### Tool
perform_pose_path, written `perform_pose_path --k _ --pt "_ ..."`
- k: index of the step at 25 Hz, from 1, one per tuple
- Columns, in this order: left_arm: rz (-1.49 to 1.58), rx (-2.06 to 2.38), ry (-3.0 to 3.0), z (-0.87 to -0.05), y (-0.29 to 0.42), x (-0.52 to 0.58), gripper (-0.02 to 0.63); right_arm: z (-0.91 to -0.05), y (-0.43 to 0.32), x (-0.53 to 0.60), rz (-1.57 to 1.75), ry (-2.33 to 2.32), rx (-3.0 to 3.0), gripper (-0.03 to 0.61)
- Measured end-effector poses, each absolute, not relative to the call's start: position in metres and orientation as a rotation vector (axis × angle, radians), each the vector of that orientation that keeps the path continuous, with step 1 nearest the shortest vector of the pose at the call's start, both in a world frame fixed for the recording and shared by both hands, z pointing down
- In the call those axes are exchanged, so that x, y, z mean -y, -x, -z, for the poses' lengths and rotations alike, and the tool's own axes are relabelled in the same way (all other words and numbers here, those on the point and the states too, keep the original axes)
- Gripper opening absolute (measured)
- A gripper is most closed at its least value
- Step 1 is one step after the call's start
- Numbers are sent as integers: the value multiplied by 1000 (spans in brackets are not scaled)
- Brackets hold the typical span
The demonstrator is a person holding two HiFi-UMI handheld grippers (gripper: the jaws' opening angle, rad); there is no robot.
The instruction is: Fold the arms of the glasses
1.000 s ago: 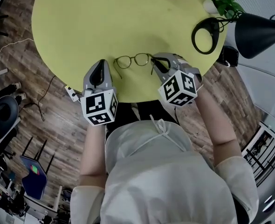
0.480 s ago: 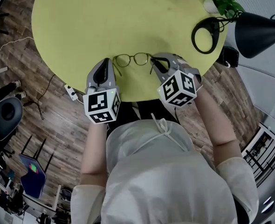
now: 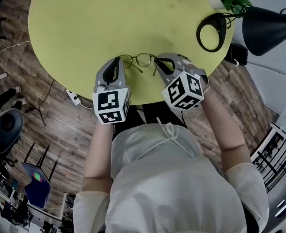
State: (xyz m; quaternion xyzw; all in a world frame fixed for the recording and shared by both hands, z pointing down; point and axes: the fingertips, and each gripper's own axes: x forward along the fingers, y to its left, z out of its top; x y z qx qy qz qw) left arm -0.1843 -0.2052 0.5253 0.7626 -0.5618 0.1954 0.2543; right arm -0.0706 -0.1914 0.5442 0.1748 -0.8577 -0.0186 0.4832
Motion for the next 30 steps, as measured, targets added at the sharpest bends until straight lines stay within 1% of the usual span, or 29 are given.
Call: perform_pose_path --k 20,30 --pt "-568 1453 -1988 -573 167 212 6 -545 69 190 63 -387 2124 15" --pt "-525 1447 -1983 -555 167 201 6 -546 67 187 81 -360 2122 15"
